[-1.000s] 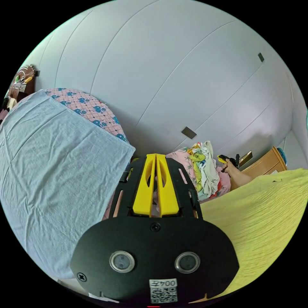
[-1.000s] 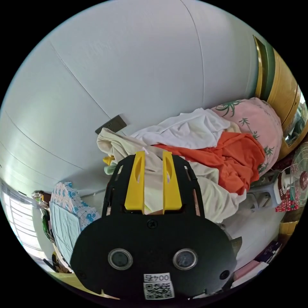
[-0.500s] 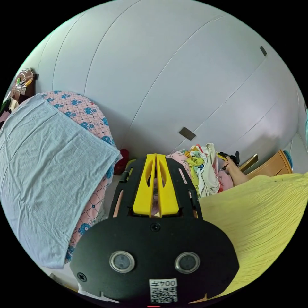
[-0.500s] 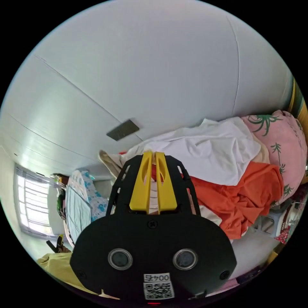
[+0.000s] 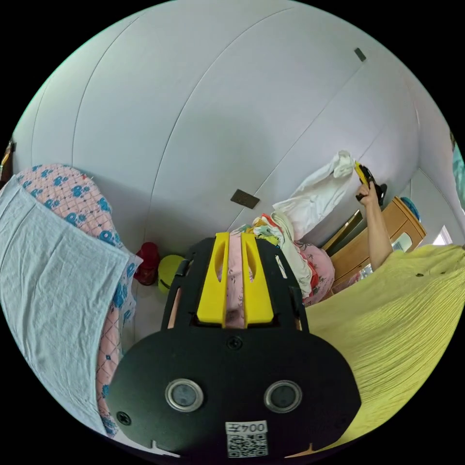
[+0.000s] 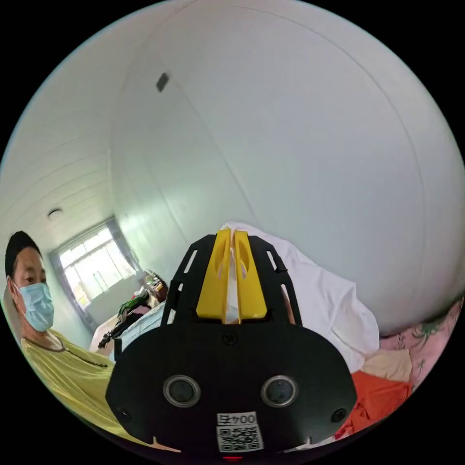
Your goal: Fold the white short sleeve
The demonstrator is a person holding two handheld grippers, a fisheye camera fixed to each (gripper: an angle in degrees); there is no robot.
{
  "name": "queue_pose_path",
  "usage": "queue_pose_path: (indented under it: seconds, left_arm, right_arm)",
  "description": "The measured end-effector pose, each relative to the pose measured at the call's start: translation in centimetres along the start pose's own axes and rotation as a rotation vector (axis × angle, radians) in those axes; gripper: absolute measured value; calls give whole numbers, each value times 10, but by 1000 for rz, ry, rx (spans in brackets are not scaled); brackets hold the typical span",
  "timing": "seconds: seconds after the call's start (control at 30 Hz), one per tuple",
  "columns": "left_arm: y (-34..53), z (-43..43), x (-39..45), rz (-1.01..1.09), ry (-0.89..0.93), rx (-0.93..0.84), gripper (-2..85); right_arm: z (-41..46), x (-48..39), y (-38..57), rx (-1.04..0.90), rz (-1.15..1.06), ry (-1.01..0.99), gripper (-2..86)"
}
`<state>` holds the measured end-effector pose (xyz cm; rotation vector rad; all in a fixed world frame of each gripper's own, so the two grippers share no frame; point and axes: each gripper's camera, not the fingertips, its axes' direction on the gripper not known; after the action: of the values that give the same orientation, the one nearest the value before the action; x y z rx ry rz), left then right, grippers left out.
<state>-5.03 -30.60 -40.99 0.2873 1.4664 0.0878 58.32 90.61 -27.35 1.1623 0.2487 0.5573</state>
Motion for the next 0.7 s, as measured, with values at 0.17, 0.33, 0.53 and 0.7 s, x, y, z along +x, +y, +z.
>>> queue_pose_path:
  seconds: [0.17, 0.33, 0.53, 0.7]
  left_arm:
    - [-8, -39, 16, 161, 19, 148, 104]
    - [-12, -124, 26, 293, -135, 308, 161]
    - [21, -260, -2, 313, -339, 459, 199]
    - [55, -383, -25, 387, -486, 527, 210]
  right_arm:
    - [60, -90, -12, -41, -165, -321, -5]
    - [155, -170, 17, -147, -216, -740, -5]
    - [260, -256, 72, -285, -150, -1104, -5]
    - [313, -349, 102, -337, -140, -1290, -5]
